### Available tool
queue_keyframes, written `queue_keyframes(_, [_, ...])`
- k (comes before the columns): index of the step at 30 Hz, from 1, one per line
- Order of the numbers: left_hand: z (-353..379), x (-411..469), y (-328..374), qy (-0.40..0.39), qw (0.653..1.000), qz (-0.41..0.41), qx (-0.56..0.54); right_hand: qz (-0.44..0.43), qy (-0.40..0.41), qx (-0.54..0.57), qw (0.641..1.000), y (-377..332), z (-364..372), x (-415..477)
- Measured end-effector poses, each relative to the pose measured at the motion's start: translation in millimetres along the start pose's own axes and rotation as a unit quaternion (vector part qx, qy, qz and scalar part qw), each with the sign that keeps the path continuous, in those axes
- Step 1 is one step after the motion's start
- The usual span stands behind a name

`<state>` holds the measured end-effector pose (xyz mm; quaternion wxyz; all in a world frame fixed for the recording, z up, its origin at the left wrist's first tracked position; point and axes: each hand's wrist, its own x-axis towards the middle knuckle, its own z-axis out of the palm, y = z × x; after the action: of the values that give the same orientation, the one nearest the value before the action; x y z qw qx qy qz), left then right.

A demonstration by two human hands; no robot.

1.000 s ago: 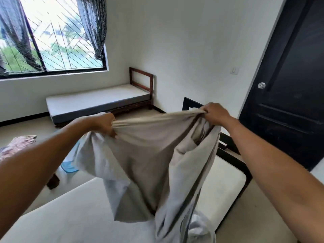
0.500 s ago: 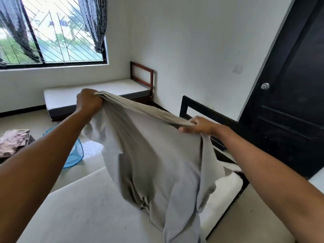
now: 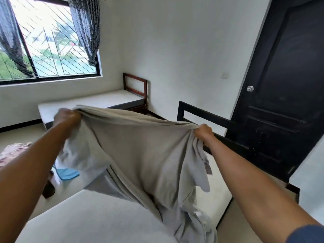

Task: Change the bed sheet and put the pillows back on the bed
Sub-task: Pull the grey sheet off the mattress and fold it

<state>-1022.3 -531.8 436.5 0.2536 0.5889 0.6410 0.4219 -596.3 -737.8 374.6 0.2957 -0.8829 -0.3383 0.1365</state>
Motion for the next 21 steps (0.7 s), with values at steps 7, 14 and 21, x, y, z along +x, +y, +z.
queue_keyframes(7, [11.7, -20.1, 17.0, -0.373, 0.895, -0.105, -0.220, -0.081, -0.083, 0.300, 0.947, -140.3, -28.5, -36.4])
queue_keyframes(14, [6.1, -3.3, 168.3, -0.368, 0.858, 0.083, -0.349, -0.242, 0.039, 0.345, 0.906, -253.4, -143.9, -36.2])
queue_keyframes(21, [19.8, 48.5, 295.0, -0.220, 0.870, 0.211, -0.388, -0.312, 0.081, 0.424, 0.846, -281.4, -245.0, 27.9])
